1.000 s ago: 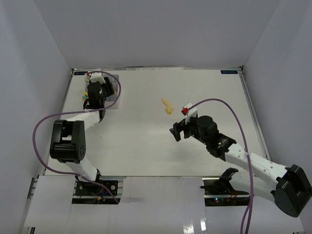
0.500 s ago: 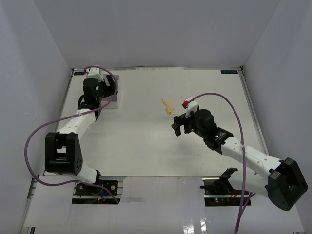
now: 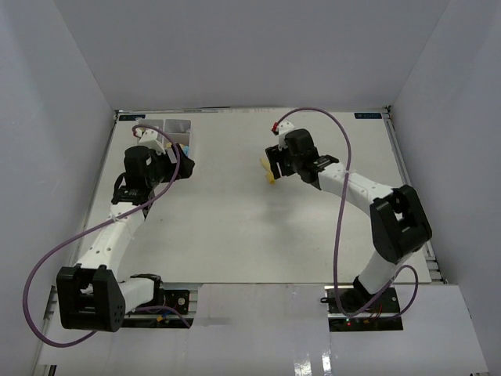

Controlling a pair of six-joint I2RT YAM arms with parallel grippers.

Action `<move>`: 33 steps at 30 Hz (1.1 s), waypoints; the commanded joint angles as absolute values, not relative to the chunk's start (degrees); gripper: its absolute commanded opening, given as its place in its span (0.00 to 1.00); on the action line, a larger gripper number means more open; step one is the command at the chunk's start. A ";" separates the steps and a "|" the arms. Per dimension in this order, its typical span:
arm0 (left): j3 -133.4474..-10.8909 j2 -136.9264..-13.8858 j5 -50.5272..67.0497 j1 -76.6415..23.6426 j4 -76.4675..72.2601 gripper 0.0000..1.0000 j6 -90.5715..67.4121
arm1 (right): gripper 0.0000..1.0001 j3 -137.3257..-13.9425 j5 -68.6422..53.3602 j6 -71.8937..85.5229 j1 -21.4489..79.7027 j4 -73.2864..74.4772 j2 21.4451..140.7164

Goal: Sort the stationery into containers
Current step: Pick up the pen from the center of the board.

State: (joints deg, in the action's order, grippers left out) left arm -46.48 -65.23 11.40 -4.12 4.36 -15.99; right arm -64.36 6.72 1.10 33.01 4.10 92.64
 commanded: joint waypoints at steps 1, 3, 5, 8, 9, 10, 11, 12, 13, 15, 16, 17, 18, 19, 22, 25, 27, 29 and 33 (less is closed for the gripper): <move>-46.49 -65.04 13.80 -4.57 5.72 0.98 -16.79 | 0.72 -72.06 7.03 -4.03 32.78 7.64 99.04; -46.76 -65.91 14.24 -4.66 6.06 0.98 -16.79 | 0.70 -75.65 6.94 -4.74 32.78 8.08 103.16; -46.93 -66.44 14.94 -4.57 6.42 0.98 -17.14 | 0.69 -77.95 5.98 -5.71 32.78 8.44 106.94; -47.20 -66.97 16.43 -4.66 6.68 0.98 -17.75 | 0.68 -82.25 5.54 -6.76 32.87 9.31 111.60; -47.28 -66.89 16.87 -4.66 6.59 0.98 -17.84 | 0.66 -83.31 5.54 -6.94 32.87 10.27 112.75; -47.29 -66.80 16.79 -4.57 6.77 0.98 -17.75 | 0.66 -85.50 5.54 -7.03 32.78 10.54 113.89; -47.37 -66.80 16.79 -4.66 6.85 0.98 -17.75 | 0.66 -86.47 5.36 -7.12 32.87 10.89 115.99; -47.37 -66.88 16.79 -4.66 6.86 0.98 -17.75 | 0.65 -87.35 5.27 -7.21 32.78 10.99 116.89; -47.46 -67.06 16.79 -4.66 6.94 0.98 -17.75 | 0.64 -88.76 5.19 -7.21 32.78 11.07 117.76; -47.55 -67.32 16.79 -4.66 7.12 0.98 -18.02 | 0.64 -90.08 5.10 -7.29 32.78 11.16 119.96; -47.55 -67.41 16.96 -4.66 7.12 0.98 -18.02 | 0.63 -91.39 5.18 -7.47 32.78 11.16 120.67; -47.64 -67.50 17.14 -4.57 7.12 0.98 -18.02 | 0.63 -92.10 5.36 -7.56 32.78 11.25 121.89; -47.64 -67.50 17.23 -4.66 7.29 0.98 -18.10 | 0.63 -92.63 5.45 -7.73 32.78 11.42 122.34; -47.64 -67.50 17.31 -4.66 7.21 0.98 -18.11 | 0.62 -93.25 5.45 -7.82 32.78 11.69 122.95; -47.64 -67.41 17.49 -4.66 7.29 0.98 -18.19 | 0.61 -94.92 4.40 -7.65 32.43 12.30 124.80; -47.64 -67.41 17.67 -4.66 7.21 0.98 -18.19 | 0.59 -95.27 3.69 -7.12 32.26 12.31 125.86; -47.55 -67.50 17.84 -4.66 7.29 0.98 -18.28 | 0.59 -95.19 3.43 -6.77 31.91 12.30 126.47; -47.55 -67.67 18.28 -4.66 7.29 0.98 -18.28 | 0.55 -95.19 2.81 -6.50 31.64 12.39 127.00; -47.64 -67.94 19.07 -4.57 7.29 0.98 -18.37 | 0.49 -95.01 2.37 -6.42 31.38 12.48 127.44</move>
State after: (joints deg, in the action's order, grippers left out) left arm -46.24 -68.16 17.45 -4.36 6.96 -18.09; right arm -93.23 2.90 -6.28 31.88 11.99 126.30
